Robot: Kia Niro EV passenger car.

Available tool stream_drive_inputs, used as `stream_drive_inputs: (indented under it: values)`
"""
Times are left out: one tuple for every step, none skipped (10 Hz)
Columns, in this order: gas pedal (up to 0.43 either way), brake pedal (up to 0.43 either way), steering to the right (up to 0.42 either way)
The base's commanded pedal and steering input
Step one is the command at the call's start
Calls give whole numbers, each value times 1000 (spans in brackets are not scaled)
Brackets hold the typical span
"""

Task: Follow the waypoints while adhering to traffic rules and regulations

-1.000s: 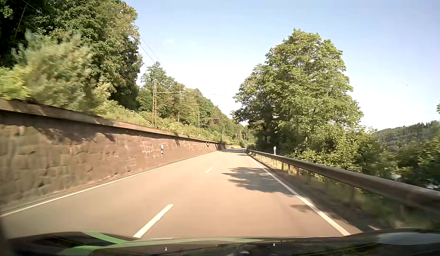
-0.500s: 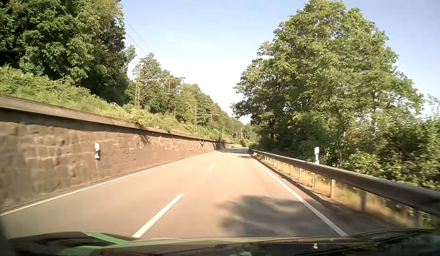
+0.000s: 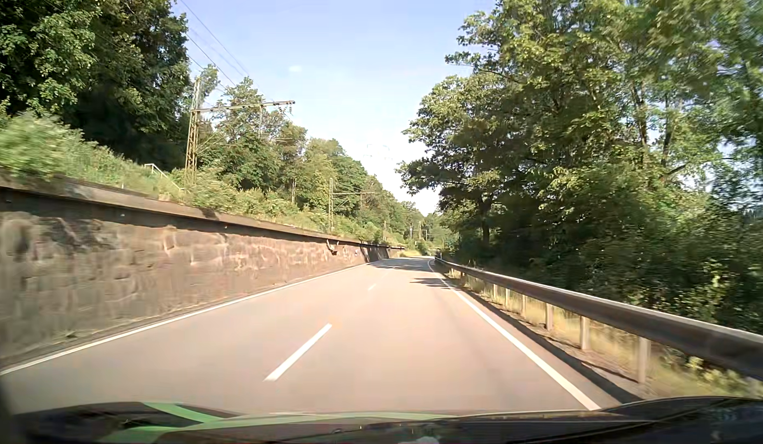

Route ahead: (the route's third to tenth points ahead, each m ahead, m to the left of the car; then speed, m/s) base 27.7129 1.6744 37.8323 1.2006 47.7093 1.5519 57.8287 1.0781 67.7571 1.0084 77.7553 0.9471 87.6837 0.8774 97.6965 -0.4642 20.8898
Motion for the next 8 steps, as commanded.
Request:
stream_drive_inputs:
  values:
    - [157, 0, 0]
    - [157, 0, 0]
    - [169, 0, 0]
    - [169, 0, 0]
    - [177, 0, 0]
    - [197, 0, 0]
    - [209, 0, 0]
    - [209, 0, 0]
